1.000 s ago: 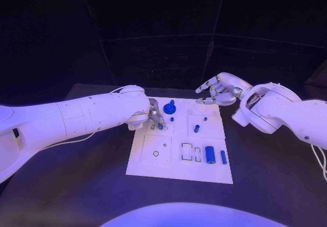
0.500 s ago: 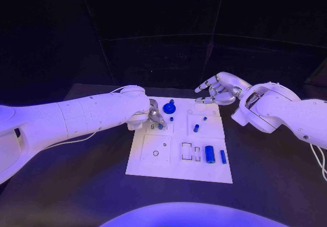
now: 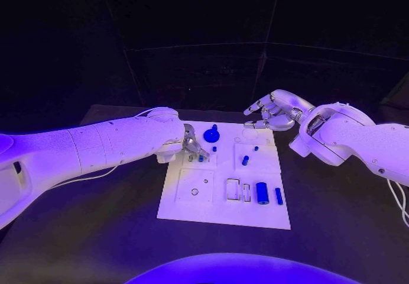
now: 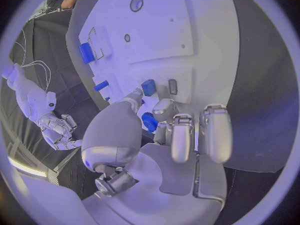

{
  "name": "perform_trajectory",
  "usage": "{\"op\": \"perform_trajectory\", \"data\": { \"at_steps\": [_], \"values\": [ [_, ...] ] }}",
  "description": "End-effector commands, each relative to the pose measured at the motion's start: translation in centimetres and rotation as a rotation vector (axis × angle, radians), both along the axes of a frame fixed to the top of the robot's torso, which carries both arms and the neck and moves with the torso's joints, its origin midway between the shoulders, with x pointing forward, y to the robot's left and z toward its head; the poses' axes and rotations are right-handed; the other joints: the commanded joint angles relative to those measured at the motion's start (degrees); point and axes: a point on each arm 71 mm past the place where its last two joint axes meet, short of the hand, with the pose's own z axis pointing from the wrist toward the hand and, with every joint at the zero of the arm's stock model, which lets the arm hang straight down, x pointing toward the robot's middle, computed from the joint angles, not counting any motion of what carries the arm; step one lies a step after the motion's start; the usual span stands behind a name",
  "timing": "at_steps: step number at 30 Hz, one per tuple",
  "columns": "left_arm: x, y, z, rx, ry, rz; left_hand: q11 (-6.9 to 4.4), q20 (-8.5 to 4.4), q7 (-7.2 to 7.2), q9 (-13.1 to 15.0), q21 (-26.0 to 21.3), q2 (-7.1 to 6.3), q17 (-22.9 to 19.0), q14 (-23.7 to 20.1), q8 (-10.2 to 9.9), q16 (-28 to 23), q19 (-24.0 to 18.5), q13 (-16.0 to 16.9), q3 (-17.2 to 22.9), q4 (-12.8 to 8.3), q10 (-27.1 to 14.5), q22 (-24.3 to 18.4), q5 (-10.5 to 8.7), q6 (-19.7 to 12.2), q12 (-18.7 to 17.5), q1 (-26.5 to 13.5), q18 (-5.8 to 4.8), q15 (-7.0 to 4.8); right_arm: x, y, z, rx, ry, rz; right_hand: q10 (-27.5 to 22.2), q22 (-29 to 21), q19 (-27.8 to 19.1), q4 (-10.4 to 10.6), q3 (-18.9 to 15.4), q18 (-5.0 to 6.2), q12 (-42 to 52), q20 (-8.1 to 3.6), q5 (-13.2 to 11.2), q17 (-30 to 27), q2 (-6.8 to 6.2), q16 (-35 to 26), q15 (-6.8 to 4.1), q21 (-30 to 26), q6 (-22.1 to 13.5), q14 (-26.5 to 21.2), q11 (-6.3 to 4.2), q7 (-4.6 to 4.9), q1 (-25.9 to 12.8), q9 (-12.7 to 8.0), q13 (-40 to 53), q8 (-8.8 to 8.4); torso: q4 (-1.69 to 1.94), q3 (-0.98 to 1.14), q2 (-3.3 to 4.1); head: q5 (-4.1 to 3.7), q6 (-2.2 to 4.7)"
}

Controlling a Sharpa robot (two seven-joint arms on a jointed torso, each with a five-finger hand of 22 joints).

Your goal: Assemble the parts on the task board

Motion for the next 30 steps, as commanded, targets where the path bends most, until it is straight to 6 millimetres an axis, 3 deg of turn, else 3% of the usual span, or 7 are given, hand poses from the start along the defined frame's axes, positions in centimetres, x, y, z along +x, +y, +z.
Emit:
{"op": "perform_trajectory", "data": {
  "at_steps": [1,7,10,14,18,21,30],
  "values": [
    [0.1,0.0,0.5,-0.02,-0.028,0.011,-0.16,-0.52,-0.01,0.11,-0.03,0.05,15.09,5.96,0.29,0.18,1.9,-0.04,-1.08,0.51,-0.22,1.53,-0.21,-0.35,0.07,0.0,-0.67,-0.44,0.0,0.0,0.2,0.011,-0.006,0.003,-0.33,-0.06,-0.42,-0.01,-0.47,0.79,-0.2,0.04,-0.29,0.62,0.03,-0.29,-0.23,-0.38,-0.43,2.57,0.02,0.06,-0.68,-0.07,-0.05,0.08,0.0,-0.01,0.0,-0.05,0.02],
    [0.6,-0.1,2.8,-0.089,-0.07,0.016,-0.03,-0.57,0.2,0.12,-0.79,0.18,15.09,5.96,-0.1,0.18,1.57,-0.64,-3.57,1.7,-0.74,0.52,-0.21,-1.19,-0.44,1.48,-0.47,-0.38,0.2,-0.1,0.2,0.013,-0.007,-0.004,-0.35,-0.18,-0.46,0.13,-0.61,0.81,-0.21,0.05,-0.24,0.54,0.07,-0.36,-0.22,-0.46,-0.46,2.55,0.03,0.06,-0.79,-0.07,-0.07,0.09,0.03,-0.01,-0.03,-0.26,0.19],
    [1.0,0.4,4.1,-0.108,-0.082,0.023,0.41,-0.42,0.73,-0.4,-1.46,0.32,15.09,5.96,-1.25,0.18,1.26,-1.43,-4.8,2.11,-1.45,-0.37,-0.21,-2.71,-1.17,2.63,-0.3,-0.09,0.2,-0.2,0.1,0.012,-0.007,-0.006,-0.36,-0.25,-0.49,0.23,-0.71,0.82,-0.22,0.05,-0.18,0.5,0.11,-0.41,-0.22,-0.51,-0.49,2.54,0.04,0.07,-0.89,-0.07,-0.09,0.1,0.02,0.03,-0.04,-0.26,0.24],
    [2.0,1.4,5.8,-0.09,-0.075,0.019,1.82,0.34,2.41,-2.37,-3.4,1.25,15.09,5.96,-4.64,0.18,0.35,-4.36,-5.98,1.64,-3.78,-2.97,-0.15,-6.46,-3.79,6.03,0.16,1.01,0.3,-0.2,0.1,0.012,-0.007,-0.007,-0.36,-0.25,-0.49,0.23,-0.71,0.82,-0.22,0.05,-0.18,0.5,0.11,-0.41,-0.22,-0.51,-0.49,2.54,0.04,0.07,-0.89,-0.07,-0.09,0.1,0.01,0.05,0.0,-0.33,0.42],
    [3.6,2.7,7.0,-0.059,-0.064,0.033,2.97,1.27,3.74,-4.83,-4.65,2.32,15.09,5.96,-7.68,0.18,-0.18,-4.87,-7.17,1.54,-4.33,-4.51,-0.16,-8.32,-4.06,8.17,0.43,2.05,0.3,-0.2,0.1,0.011,-0.006,-0.009,-0.33,-0.23,-0.47,0.27,-0.75,0.81,-0.17,0.05,-0.09,0.5,0.15,-0.42,-0.22,-0.51,-0.49,2.54,0.03,0.07,-0.88,-0.07,-0.05,0.11,0.01,0.08,-0.03,-0.29,0.55],
    [4.8,3.5,7.4,-0.015,-0.074,0.042,3.46,1.86,4.26,-6.59,-5.12,2.89,15.09,5.96,-9.27,0.18,-0.31,-4.98,-8.65,1.91,-4.5,-5.02,-0.19,-8.32,-3.92,8.93,0.57,2.53,0.3,-0.2,0.1,0.011,-0.005,-0.008,-0.32,-0.2,-0.44,0.29,-0.79,0.81,-0.15,0.05,0.06,0.52,0.21,-0.42,-0.22,-0.5,-0.49,2.55,0.02,0.06,-0.83,-0.06,-0.04,0.12,-0.02,0.02,0.1,-0.15,0.72],
    [6.9,4.1,7.1,0.054,-0.064,0.057,3.52,2.23,4.28,-8.28,-4.95,4.1,15.09,5.96,-10.05,0.18,-0.09,-4.72,-10.58,2.79,-4.27,-4.64,-0.18,-6.73,-3.32,9.51,0.57,2.64,0.4,0.1,0.1,0.011,-0.004,-0.003,-0.3,-0.25,-0.43,0.3,-0.86,0.81,-0.1,0.05,0.44,0.51,0.35,-0.46,-0.23,-0.56,-0.51,2.56,0.01,0.05,-0.65,-0.06,-0.01,0.16,-0.24,-0.2,0.47,0.2,0.86]
  ]
}}
